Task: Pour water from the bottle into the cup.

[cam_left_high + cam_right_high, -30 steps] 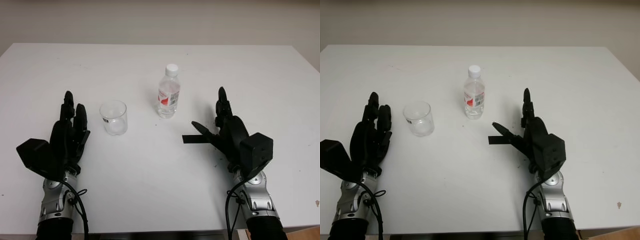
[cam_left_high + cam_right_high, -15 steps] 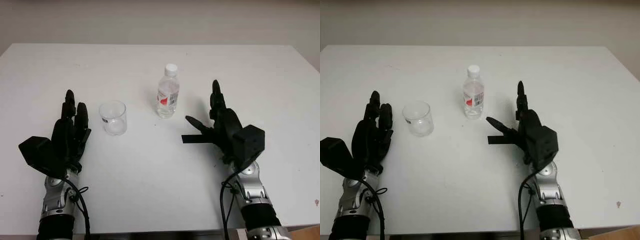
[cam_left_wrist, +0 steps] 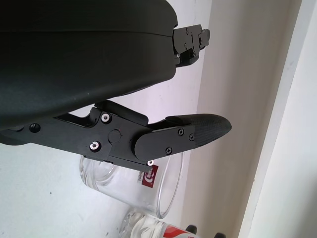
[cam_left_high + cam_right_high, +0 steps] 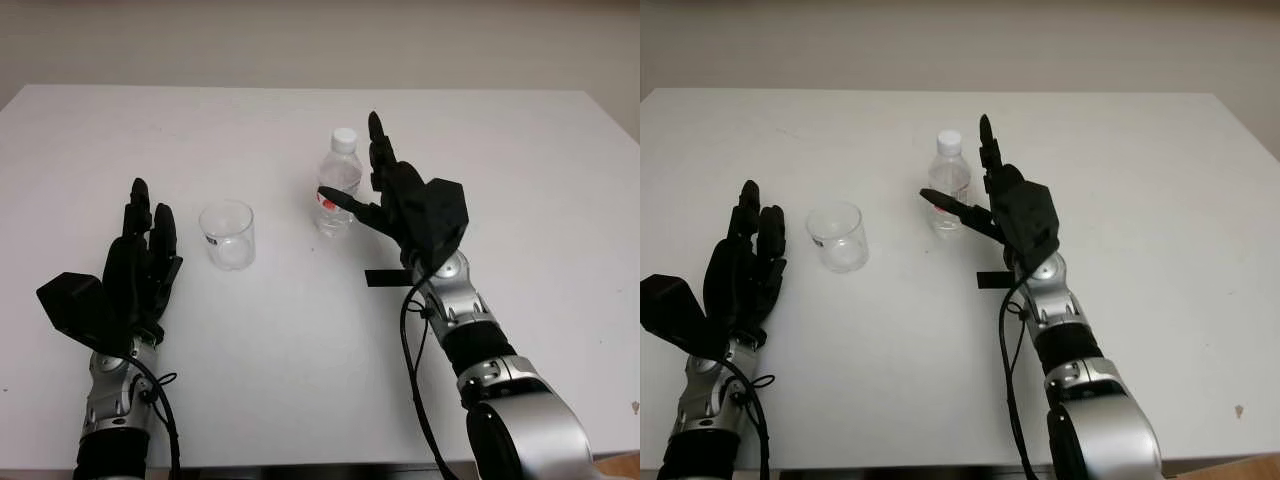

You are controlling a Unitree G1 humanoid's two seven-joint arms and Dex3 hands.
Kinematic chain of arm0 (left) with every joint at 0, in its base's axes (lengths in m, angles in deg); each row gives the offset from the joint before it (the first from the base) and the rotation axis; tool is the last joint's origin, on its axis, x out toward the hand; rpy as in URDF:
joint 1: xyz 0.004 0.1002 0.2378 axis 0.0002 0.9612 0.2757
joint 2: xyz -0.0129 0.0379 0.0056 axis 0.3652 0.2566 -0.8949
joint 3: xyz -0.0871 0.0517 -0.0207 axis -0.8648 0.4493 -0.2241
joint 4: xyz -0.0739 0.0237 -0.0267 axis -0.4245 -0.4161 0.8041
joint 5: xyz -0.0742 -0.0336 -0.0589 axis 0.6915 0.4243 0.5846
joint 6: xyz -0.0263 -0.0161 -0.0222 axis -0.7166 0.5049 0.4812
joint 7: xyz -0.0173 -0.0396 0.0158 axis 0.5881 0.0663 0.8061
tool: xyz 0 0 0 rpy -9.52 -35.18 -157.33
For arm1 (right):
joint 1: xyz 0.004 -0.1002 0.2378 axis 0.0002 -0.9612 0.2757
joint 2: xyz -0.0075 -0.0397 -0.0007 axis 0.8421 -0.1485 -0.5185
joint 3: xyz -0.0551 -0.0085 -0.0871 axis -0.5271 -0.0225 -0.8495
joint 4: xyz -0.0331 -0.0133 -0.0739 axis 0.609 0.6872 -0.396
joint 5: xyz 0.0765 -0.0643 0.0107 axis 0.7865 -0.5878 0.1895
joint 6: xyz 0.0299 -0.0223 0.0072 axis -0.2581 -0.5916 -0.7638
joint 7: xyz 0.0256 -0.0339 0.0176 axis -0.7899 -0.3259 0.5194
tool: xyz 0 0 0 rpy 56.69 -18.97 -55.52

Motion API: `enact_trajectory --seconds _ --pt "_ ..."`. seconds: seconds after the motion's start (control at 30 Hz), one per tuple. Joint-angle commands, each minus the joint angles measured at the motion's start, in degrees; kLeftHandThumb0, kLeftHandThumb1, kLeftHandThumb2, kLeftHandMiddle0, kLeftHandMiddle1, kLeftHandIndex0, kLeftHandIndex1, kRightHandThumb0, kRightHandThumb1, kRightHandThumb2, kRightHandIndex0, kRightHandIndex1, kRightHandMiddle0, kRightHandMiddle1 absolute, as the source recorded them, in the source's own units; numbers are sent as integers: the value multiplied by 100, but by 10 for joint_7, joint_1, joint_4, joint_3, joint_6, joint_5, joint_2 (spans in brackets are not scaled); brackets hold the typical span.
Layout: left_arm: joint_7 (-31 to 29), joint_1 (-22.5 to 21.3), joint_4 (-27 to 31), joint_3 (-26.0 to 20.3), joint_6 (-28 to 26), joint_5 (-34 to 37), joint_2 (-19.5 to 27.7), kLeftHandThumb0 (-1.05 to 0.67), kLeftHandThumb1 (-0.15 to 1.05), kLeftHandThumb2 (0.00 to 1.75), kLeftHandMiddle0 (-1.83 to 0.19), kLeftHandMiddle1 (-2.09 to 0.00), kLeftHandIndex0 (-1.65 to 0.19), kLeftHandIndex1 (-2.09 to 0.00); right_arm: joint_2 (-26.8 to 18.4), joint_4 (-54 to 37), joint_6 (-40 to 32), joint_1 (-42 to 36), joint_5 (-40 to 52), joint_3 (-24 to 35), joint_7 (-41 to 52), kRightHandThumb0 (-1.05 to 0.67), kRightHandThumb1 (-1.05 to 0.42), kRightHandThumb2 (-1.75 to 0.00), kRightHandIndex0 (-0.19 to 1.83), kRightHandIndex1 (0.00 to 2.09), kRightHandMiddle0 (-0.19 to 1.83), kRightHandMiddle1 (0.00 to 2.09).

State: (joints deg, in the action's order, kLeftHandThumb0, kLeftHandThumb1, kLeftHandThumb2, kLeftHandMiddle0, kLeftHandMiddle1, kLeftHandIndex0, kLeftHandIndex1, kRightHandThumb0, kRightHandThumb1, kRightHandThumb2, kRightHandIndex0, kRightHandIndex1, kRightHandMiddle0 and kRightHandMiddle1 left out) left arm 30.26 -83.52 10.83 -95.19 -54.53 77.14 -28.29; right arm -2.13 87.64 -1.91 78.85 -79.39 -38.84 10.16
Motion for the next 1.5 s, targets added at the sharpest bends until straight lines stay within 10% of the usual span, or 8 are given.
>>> enact_trajectory --seconds 0.0,0.73,0.93,1.0,1.03,1.1,1.47 --pt "3 4 0 -1 -3 -1 -1 -61 105 54 12 -5 15 -5 6 36 12 27 2 3 2 -95 -87 -5 -19 0 -19 0" --pt "12 9 2 -5 6 -1 -1 -60 105 54 12 -5 14 -5 29 197 -41 112 -12 17 -76 -94 -88 -5 -10 5 -19 0" --pt "19 14 8 -2 2 -9 -1 -61 105 54 11 -6 12 -6 51 210 -43 119 18 57 -105 -70 -83 -4 7 14 9 15" --pt "21 16 10 -3 2 -9 -3 -62 105 53 11 -6 12 -6 58 214 -48 124 24 66 -114 -64 -83 -5 27 34 23 44" --pt "23 17 12 -2 4 -11 -4 -61 105 52 10 -6 12 -6 60 217 -51 126 25 69 -114 -59 -84 -5 35 98 24 115" --pt "26 19 14 -1 7 -14 -5 -61 105 53 9 -6 11 -7 61 220 -55 129 22 69 -105 -55 -86 -6 52 158 37 172" --pt "31 21 14 -3 8 -14 -1 -60 105 51 7 -6 8 -7 54 222 -63 137 -28 34 -69 -40 -105 -25 104 209 86 209"
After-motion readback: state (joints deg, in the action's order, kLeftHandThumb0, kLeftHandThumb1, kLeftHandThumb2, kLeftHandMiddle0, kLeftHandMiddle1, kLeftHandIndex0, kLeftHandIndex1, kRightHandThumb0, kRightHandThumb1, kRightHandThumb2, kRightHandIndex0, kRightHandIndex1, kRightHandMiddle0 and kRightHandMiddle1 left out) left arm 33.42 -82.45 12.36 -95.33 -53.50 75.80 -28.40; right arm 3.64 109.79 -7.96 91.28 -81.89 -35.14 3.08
